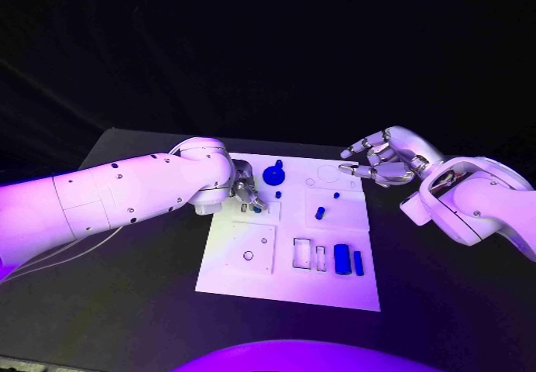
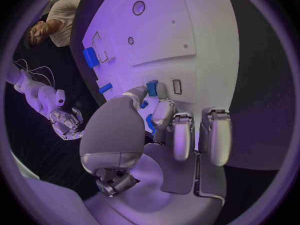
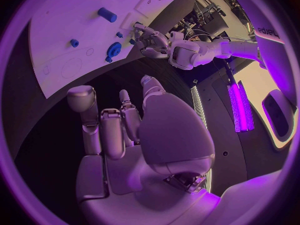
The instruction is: Assemble the parts on the task board
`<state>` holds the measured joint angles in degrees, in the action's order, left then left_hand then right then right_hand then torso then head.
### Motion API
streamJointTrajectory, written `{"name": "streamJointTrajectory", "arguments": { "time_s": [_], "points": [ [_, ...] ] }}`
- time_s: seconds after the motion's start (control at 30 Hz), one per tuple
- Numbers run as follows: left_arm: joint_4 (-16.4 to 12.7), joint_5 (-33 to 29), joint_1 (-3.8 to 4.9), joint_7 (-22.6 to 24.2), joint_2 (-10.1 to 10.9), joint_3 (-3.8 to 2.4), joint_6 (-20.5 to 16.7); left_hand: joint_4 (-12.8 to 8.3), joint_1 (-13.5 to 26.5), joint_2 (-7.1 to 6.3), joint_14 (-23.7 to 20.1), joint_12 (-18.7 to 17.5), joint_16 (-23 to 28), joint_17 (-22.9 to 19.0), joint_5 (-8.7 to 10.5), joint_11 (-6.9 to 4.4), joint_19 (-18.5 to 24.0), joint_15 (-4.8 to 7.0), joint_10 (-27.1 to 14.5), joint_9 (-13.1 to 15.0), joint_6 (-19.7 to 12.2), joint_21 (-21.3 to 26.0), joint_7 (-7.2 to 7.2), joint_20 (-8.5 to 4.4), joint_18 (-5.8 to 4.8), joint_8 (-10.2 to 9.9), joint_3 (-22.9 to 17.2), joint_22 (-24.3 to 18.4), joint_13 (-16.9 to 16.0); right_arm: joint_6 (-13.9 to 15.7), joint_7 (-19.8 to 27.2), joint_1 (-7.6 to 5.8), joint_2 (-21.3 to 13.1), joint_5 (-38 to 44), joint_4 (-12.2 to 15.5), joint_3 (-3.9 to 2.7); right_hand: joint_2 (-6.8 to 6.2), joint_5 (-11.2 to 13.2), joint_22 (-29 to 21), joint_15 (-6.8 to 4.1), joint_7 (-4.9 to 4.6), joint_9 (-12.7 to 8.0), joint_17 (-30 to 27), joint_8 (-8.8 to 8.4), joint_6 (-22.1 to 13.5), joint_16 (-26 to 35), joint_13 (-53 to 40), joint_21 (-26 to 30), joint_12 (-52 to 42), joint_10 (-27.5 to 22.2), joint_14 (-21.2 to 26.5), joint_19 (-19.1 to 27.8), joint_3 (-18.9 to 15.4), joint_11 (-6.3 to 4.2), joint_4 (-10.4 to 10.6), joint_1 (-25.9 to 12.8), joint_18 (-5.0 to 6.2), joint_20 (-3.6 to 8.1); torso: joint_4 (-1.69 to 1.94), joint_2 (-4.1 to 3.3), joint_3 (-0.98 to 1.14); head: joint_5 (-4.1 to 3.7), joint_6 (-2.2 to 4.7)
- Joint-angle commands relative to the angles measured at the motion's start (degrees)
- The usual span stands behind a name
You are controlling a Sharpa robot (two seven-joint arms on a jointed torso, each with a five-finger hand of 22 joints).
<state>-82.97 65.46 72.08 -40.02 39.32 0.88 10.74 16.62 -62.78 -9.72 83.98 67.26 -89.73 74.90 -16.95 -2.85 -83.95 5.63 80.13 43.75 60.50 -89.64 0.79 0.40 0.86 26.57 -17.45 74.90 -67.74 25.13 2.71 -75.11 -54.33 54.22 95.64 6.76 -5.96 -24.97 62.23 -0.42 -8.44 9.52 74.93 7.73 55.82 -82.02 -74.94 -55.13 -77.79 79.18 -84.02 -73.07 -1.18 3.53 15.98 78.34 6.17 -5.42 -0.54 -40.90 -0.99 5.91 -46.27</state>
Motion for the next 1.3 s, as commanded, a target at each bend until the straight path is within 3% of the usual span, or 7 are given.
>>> {"name": "streamJointTrajectory", "arguments": {
  "time_s": [0.03, 0.7, 0.93, 1.1, 1.23, 1.3],
  "points": [
    [0.0, 0.2, -0.01, -2.5, -0.1, -0.01, -0.1, 0.0, 0.8, 0.1, 6.0, 0.3, -0.3, 15.1, 0.2, 0.0, -6.0, 0.2, 0.4, 0.1, 0.2, -0.4, 0.17, -0.25, -0.86, -0.2, 1.2, 15.1, -0.1, -0.8, 0.5, 0.04, 0.0, 0.2, 0.1, 0.0, 0.01, -0.4, -0.1, -0.34, 0.21, 0.1, 1.4, 0.23, -0.2, 0.4, -2.1, 0.3, 0.2, -0.4, -2.6, 0.2, -0.4, -0.05, 0.1, -0.6, 1.18, 0.04, 0.02, 0.03, -0.03, 0.03, 0.05],
    [-0.6, -0.8, -0.02, -2.4, 0.3, -0.11, -2.7, 0.1, 2.9, 1.38, 6.0, 0.5, -0.3, 15.1, 0.31, 0.01, -6.0, 0.18, 0.4, 0.3, 0.4, -0.4, 0.16, -0.23, -0.86, -0.4, 7.8, 15.1, -0.3, -0.9, 0.5, 0.22, -0.1, 0.2, -0.1, 0.0, 0.0, -0.4, -0.1, -0.33, 0.2, 0.1, 1.4, 0.24, -0.2, 0.4, -2.1, 0.4, 0.1, -0.4, -2.6, 0.2, -0.5, -0.05, 0.1, -0.7, 1.2, 0.04, -0.01, 0.05, -0.04, -0.01, 0.33],
    [-2.0, -1.9, 0.39, -2.3, 1.6, -1.17, -3.2, -0.1, 1.1, 1.59, 6.0, -1.2, -0.3, 15.1, -0.02, 0.17, -6.0, 0.06, -0.6, 0.3, -0.3, -0.4, 0.38, -0.17, -0.86, -0.8, 9.6, 15.1, 1.3, -0.9, 0.5, 0.37, 0.0, 0.1, -0.4, 0.0, 0.0, -0.4, -0.2, -0.33, 0.2, 0.1, 1.3, 0.26, -0.2, 0.4, -2.1, 0.4, 0.2, -0.4, -2.6, 0.2, -0.5, -0.05, 0.2, -0.9, 1.2, 0.05, 0.07, 0.13, 0.0, -0.22, 0.8],
    [-2.2, -2.2, 2.4, -2.1, 2.6, -1.94, -1.9, -0.1, -0.6, 1.94, 6.0, -3.4, -0.3, 15.1, -0.14, 0.52, -5.4, -0.19, -1.9, 0.1, -1.1, 0.2, 0.76, 0.01, -0.61, -1.5, 10.8, 14.1, 3.3, -0.9, 0.4, 0.47, 0.0, 0.1, -0.7, 0.0, 0.0, -0.4, -0.2, -0.33, 0.2, 0.1, 1.3, 0.26, -0.2, 0.4, -2.1, 0.4, 0.2, -0.4, -2.6, 0.2, -0.5, -0.05, 0.2, -0.9, 1.2, 0.05, 0.05, 0.1, 0.02, -0.21, 1.25],
    [-0.6, -2.3, 4.7, -1.9, 2.5, -2.16, -1.1, 0.0, -1.7, 2.22, 6.0, -4.4, -0.3, 15.1, -0.16, 1.0, -5.1, -0.57, -2.6, -0.9, -2.2, 0.4, 1.37, 0.28, -0.49, -2.9, 11.9, 13.6, 4.3, -1.0, 0.4, 0.52, 0.1, 0.1, -0.9, 0.01, 0.01, -0.4, 0.0, -0.33, 0.21, 0.1, 1.4, 0.27, -0.2, 0.4, -2.2, 0.3, 0.1, -0.3, -2.6, 0.1, -0.6, -0.05, 0.2, -0.9, 1.17, 0.05, -0.01, 0.04, 0.02, -0.12, 1.54],
    [0.2, -2.3, 5.29, -1.8, 2.3, -2.19, -1.0, 0.0, -2.1, 2.38, 6.0, -4.7, -0.3, 15.1, -0.17, 1.23, -5.0, -0.77, -2.8, -1.4, -2.6, 0.5, 1.66, 0.43, -0.45, -3.6, 12.3, 13.4, 4.6, -1.0, 0.3, 0.53, 0.2, 0.1, -0.9, 0.01, 0.01, -0.4, 0.0, -0.33, 0.21, 0.1, 1.4, 0.27, -0.2, 0.4, -2.2, 0.3, 0.1, -0.3, -2.6, 0.1, -0.6, -0.05, 0.2, -0.9, 1.17, 0.05, 0.0, 0.04, 0.03, -0.15, 1.64]
  ]
}}
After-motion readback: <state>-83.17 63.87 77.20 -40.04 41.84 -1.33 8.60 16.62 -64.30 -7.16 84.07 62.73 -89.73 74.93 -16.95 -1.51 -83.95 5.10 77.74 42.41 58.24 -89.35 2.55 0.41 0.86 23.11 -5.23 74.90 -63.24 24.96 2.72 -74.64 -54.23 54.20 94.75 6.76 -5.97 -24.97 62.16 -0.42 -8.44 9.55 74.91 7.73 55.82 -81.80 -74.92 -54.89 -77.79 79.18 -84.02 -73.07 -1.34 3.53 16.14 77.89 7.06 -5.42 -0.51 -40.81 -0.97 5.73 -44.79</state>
